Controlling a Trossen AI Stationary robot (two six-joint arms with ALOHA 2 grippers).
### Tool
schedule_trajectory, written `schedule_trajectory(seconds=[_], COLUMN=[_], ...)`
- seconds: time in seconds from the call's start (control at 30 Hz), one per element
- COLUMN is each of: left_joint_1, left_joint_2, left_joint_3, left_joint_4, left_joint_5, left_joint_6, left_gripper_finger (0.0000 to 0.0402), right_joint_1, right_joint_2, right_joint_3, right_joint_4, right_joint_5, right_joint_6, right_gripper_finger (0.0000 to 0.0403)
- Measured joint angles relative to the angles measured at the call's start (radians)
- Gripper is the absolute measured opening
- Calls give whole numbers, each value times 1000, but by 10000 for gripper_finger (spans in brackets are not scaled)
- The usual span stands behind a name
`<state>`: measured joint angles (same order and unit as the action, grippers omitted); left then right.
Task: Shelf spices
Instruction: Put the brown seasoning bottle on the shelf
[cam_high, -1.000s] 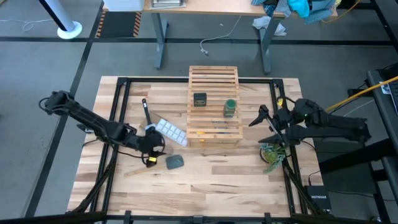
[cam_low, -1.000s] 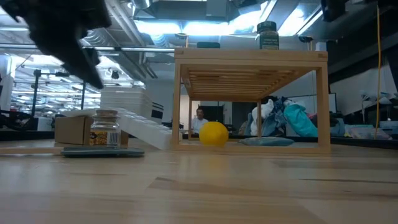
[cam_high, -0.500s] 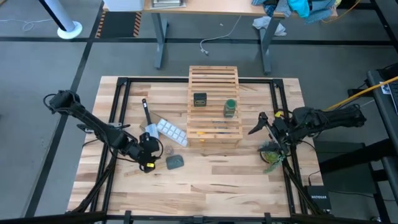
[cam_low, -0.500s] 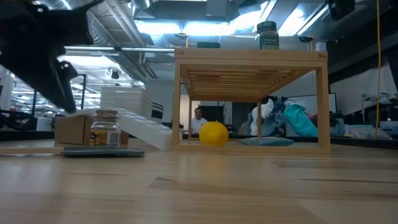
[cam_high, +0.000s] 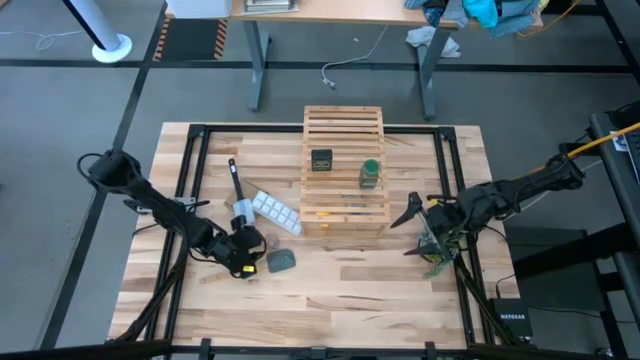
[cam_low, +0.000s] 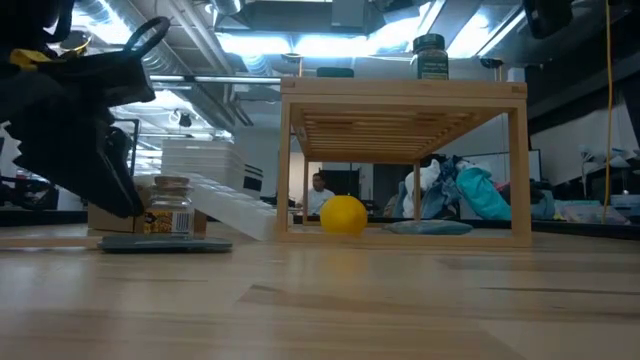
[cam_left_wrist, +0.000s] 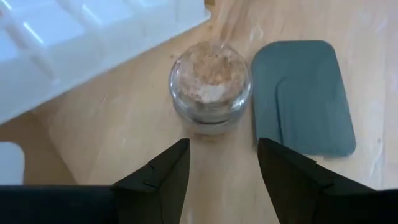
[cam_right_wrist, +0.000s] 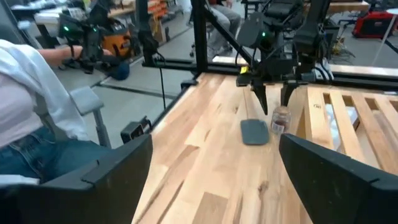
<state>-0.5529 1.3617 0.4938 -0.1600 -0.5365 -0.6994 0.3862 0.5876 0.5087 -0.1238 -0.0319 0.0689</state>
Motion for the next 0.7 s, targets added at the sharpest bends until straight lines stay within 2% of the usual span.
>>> schedule_trajectory(seconds=[0.4, 0.7], left_joint_1=[71, 69], left_joint_2=[87, 95], left_joint_3=[0, 1], left_joint_4=[174, 239], left_joint_5=[0, 38], left_joint_6=[129, 113], left_gripper_finger=[182, 182], right_joint_1=[22, 22], right_joint_2=[89, 126], right_joint_3=[0, 0], right_joint_4=[29, 41], right_joint_5=[24, 24], right_joint_6=[0, 0], right_gripper_finger=[358, 358])
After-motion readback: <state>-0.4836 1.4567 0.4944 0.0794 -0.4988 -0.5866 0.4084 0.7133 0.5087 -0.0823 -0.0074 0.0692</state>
